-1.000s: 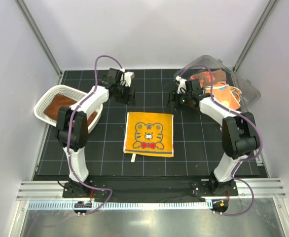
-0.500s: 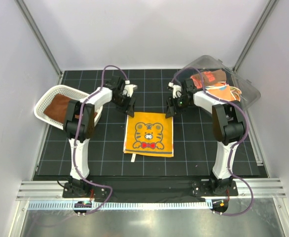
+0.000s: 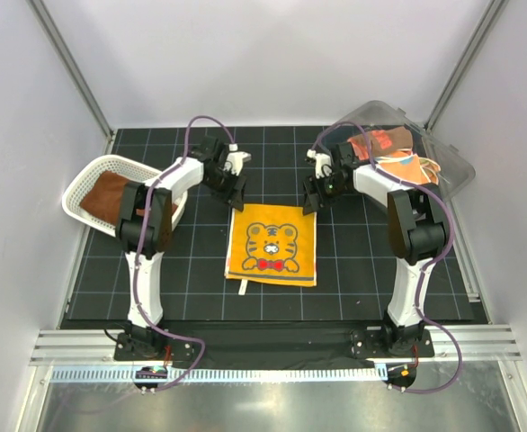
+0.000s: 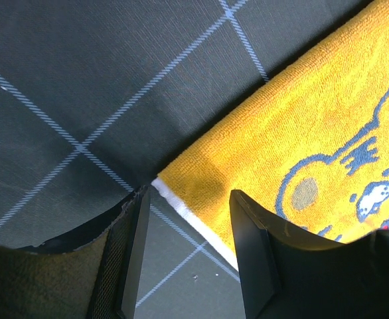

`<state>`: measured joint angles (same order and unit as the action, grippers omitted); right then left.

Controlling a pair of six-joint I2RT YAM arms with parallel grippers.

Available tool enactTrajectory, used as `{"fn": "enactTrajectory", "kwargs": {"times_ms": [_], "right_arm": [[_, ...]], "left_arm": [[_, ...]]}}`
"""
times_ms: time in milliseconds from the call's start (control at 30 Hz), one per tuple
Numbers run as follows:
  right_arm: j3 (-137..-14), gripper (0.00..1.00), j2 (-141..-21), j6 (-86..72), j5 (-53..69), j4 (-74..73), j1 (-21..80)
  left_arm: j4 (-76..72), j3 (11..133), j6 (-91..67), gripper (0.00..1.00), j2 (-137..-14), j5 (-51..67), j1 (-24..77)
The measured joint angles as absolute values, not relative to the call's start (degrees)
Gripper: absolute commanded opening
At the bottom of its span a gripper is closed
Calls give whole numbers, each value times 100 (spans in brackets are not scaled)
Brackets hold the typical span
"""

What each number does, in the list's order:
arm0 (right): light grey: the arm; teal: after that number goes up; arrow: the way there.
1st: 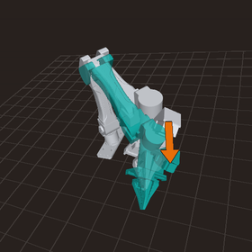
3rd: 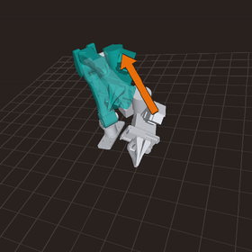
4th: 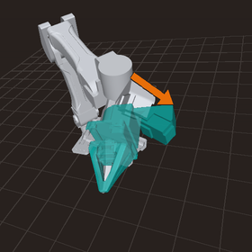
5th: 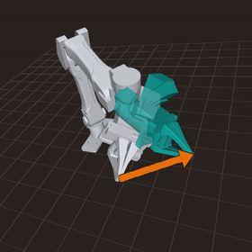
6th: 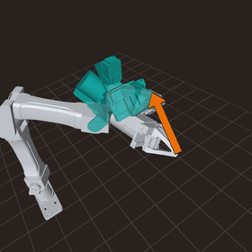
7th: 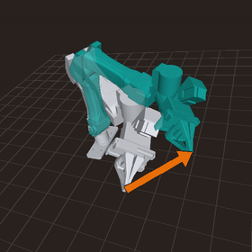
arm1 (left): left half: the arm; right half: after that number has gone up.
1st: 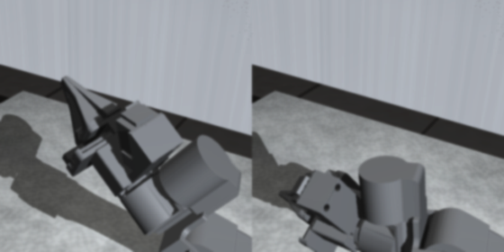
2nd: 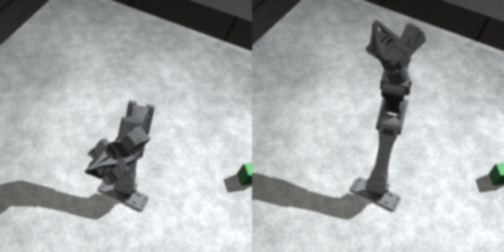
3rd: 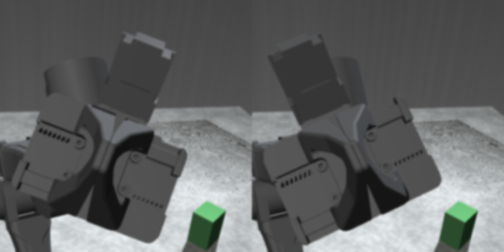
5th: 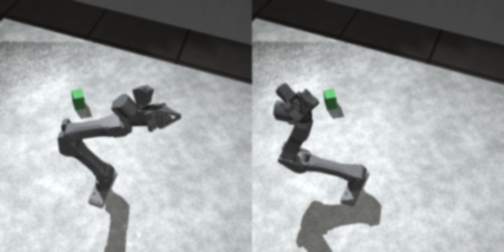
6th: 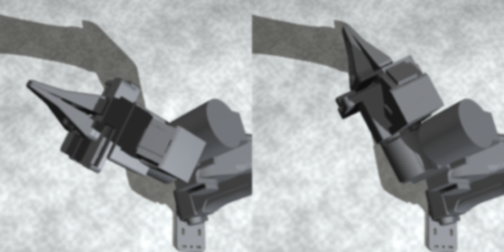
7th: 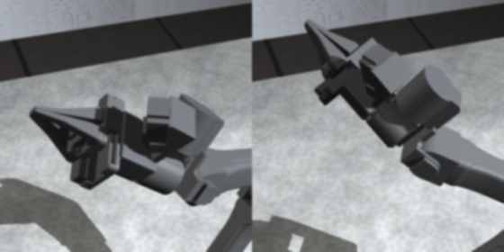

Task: Fold and stack the towels
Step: Fold the towel

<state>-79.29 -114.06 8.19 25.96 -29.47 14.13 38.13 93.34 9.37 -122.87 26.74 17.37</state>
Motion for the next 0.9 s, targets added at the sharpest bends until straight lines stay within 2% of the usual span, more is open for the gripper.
{"fn": "enactTrajectory", "kwargs": {"times_ms": [167, 333, 400, 500, 733, 867, 900], "right_arm": [[-7929, 66, -11406, 897, 2606, -2945, 1413], [-7929, 54, -11406, 961, 2705, -2947, 1413], [-7929, 54, -11406, 978, 2731, -2947, 1413], [-7929, 61, -11406, 1013, 2731, -2950, 1413], [-7929, 62, -11487, 1039, 2714, -2950, 1413], [-7931, 55, -11524, 1044, 2742, -2926, 1411], [-7929, 49, -11528, 1044, 2742, -2917, 1411]], "left_arm": [[3811, 9450, 969, 56, -12311, 2685, 1706], [3813, 9618, 976, 51, -12427, 2788, 1704], [3817, 9655, 991, 49, -12492, 2834, 1704], [3865, 9655, 1037, 49, -12562, 2845, 1704], [3889, 9655, 1107, 46, -12569, 2858, 1699], [3898, 9655, 1118, 37, -12578, 2853, 1699], [3905, 9655, 1122, 34, -12580, 2853, 1699]]}}
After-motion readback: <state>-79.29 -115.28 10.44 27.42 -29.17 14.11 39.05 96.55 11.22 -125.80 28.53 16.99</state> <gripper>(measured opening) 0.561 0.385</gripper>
